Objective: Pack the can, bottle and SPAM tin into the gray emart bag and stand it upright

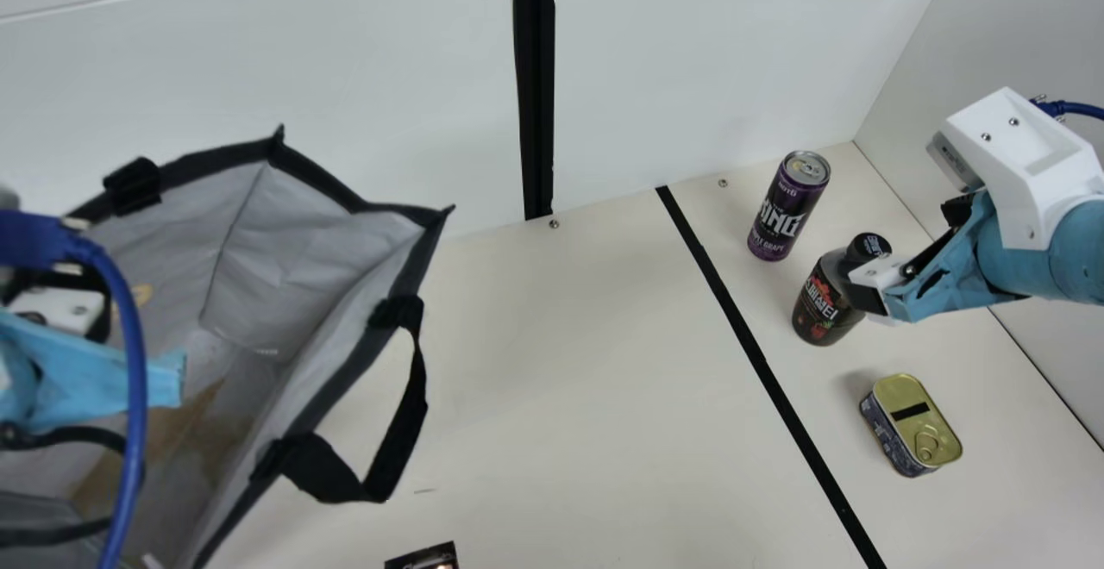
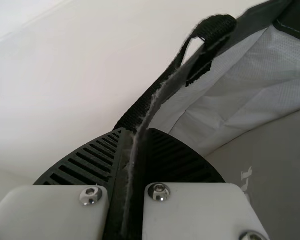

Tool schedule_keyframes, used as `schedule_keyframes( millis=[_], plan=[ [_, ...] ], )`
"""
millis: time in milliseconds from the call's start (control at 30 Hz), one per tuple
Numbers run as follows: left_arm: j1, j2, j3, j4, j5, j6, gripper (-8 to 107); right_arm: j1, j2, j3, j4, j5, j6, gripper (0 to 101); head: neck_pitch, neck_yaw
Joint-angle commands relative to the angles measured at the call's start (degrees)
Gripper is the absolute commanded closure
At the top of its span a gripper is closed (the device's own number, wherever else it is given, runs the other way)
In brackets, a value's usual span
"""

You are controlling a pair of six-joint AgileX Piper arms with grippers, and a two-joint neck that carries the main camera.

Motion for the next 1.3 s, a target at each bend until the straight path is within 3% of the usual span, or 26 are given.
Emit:
schedule_keyframes(
  millis=[0,267,700,1267],
  plan=[
    [-0.7,-0.3,2.8,0.3,-0.1,-1.7,107,0.0,0.0,0.0,0.0,0.0,0.0,6,-1.3,-0.1],
    [-3.4,-1.2,7.2,-1.9,0.0,-4.6,107,0.0,0.0,0.0,0.0,0.0,0.0,6,-1.3,-0.1],
    [-6.7,-1.1,10.2,-7.8,0.3,-6.3,107,0.0,0.0,0.0,0.0,0.0,0.0,6,-1.3,-0.1],
    [-3.8,0.1,13.6,-22.2,-4.9,-3.3,107,0.0,0.0,0.0,0.0,0.0,0.0,6,-1.3,-0.1]
  ],
)
